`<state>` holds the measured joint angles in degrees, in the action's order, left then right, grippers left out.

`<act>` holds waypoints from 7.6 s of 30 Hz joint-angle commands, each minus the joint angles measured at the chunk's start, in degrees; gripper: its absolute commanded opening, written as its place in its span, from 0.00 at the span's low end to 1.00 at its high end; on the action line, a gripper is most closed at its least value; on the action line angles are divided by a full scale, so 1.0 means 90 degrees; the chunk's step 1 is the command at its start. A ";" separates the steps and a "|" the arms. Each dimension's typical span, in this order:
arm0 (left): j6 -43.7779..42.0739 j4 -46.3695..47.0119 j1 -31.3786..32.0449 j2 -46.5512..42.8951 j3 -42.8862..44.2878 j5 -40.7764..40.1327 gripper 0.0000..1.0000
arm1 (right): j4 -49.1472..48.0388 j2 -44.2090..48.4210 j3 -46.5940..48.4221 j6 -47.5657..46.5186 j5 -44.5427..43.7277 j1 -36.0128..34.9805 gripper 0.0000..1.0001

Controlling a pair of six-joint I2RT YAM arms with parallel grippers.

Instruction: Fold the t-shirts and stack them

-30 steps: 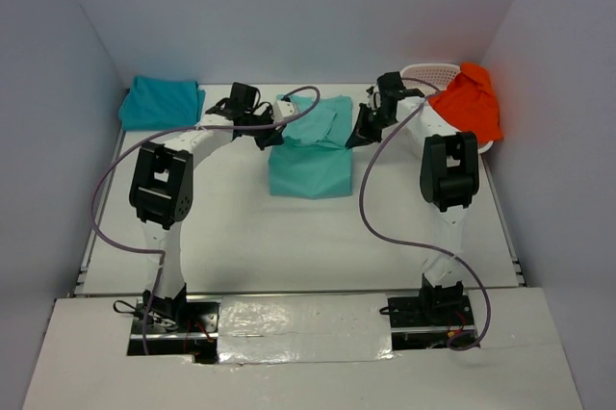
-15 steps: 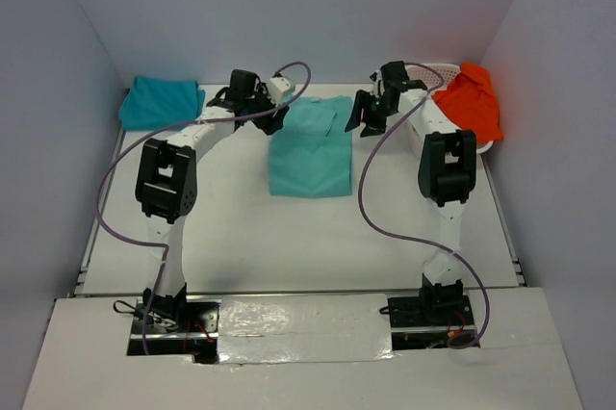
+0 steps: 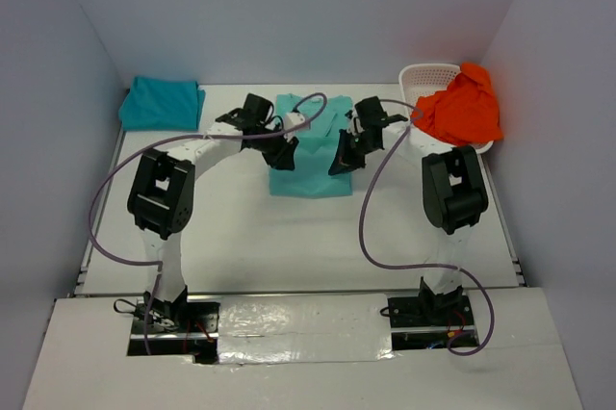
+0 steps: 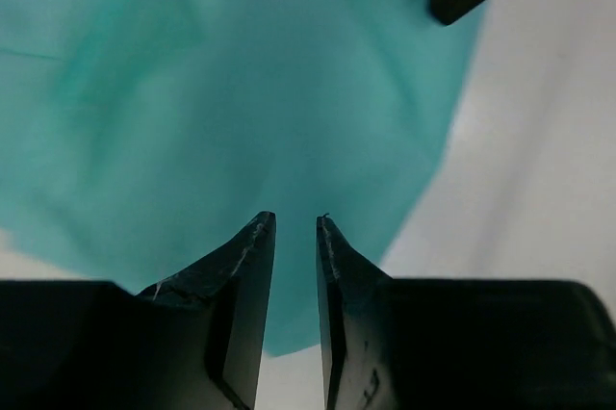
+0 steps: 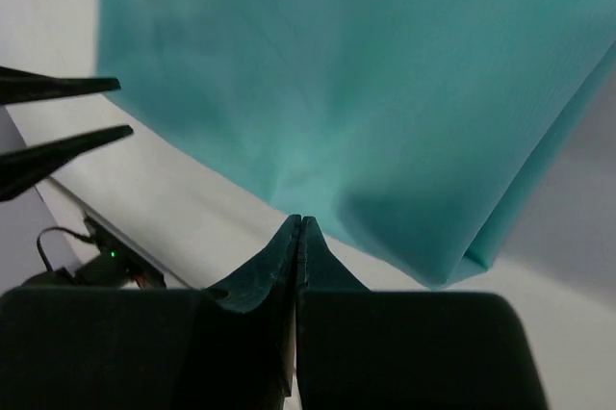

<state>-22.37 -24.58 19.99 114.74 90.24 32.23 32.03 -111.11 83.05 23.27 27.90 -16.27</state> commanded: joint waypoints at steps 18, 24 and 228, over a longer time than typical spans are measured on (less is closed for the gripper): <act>-0.0229 0.0192 0.0250 0.0074 -0.1062 -0.0417 0.39 | -0.0356 -0.0291 -0.1161 0.0384 -0.0746 0.0324 0.00; -0.0687 -0.0364 0.0250 -0.0404 -0.0223 -0.0115 0.50 | 0.0277 0.0313 -0.0488 0.0013 -0.0902 0.0256 0.26; 0.1449 -0.2409 -0.0941 0.1547 0.2012 -0.0530 0.00 | 0.0083 0.2150 -0.2255 0.0472 -0.0610 0.0900 0.32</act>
<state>10.15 -31.53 13.65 126.74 99.55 36.67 30.52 -95.48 59.42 29.58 23.07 -8.36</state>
